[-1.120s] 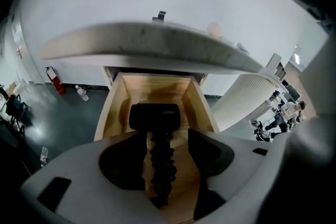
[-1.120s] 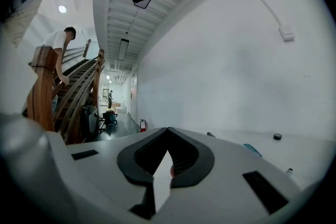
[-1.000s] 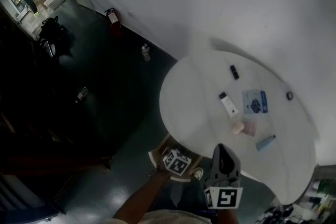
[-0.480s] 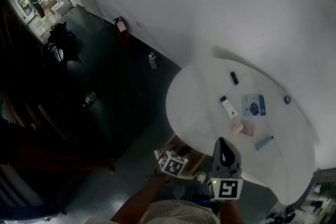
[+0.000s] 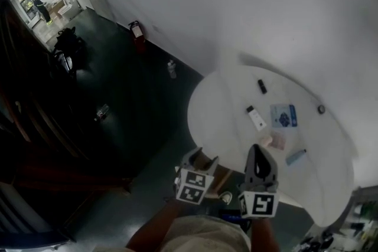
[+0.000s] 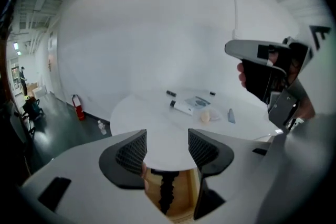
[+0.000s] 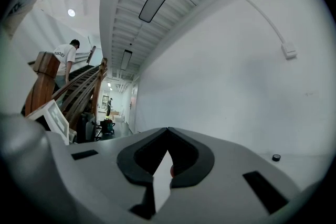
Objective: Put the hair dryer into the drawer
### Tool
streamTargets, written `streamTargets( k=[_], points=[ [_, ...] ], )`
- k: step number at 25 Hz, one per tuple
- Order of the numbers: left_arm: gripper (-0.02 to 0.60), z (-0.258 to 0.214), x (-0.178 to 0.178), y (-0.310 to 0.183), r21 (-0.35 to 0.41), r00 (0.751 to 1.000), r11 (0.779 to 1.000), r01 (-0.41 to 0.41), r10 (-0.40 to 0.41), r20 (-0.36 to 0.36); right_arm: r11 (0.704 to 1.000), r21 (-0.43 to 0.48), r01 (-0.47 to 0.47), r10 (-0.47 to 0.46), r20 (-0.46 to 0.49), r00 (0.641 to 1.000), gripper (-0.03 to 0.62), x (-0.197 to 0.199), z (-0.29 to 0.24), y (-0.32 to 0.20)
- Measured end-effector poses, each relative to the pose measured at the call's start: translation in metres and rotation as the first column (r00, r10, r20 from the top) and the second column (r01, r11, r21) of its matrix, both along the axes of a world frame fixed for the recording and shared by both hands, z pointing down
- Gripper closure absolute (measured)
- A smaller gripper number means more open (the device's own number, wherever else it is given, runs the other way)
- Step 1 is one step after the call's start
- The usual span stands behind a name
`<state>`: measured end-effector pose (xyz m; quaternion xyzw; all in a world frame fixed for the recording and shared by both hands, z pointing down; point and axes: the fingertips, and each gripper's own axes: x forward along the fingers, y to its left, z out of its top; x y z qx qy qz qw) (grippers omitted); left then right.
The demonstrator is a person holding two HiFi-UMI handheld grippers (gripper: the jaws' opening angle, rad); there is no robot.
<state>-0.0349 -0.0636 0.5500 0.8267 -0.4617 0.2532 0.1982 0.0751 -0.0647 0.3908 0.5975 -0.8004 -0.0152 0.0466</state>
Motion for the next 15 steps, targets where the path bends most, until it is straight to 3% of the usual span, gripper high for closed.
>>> streamTargets(
  k=[5,10,15],
  points=[
    [0.33,-0.059,0.003,-0.018,0.197,0.996,0.98,0.04,-0.024,-0.085,0.999,0.028,-0.029,0.029,-0.001,1.0,0.589,0.009,-0.014,-0.002],
    [0.33,-0.117,0.012,-0.034,0.37,0.983,0.925,0.085,-0.017,-0.183,0.996,0.059,-0.062,0.063,-0.008,0.998,0.589,0.024,-0.027,-0.006],
    [0.33,-0.157,0.026,-0.04,0.452,0.964,0.886,0.104,0.022,-0.266,0.993,0.072,-0.095,0.097,-0.018,0.995,0.589,0.038,-0.033,-0.002]
  ],
)
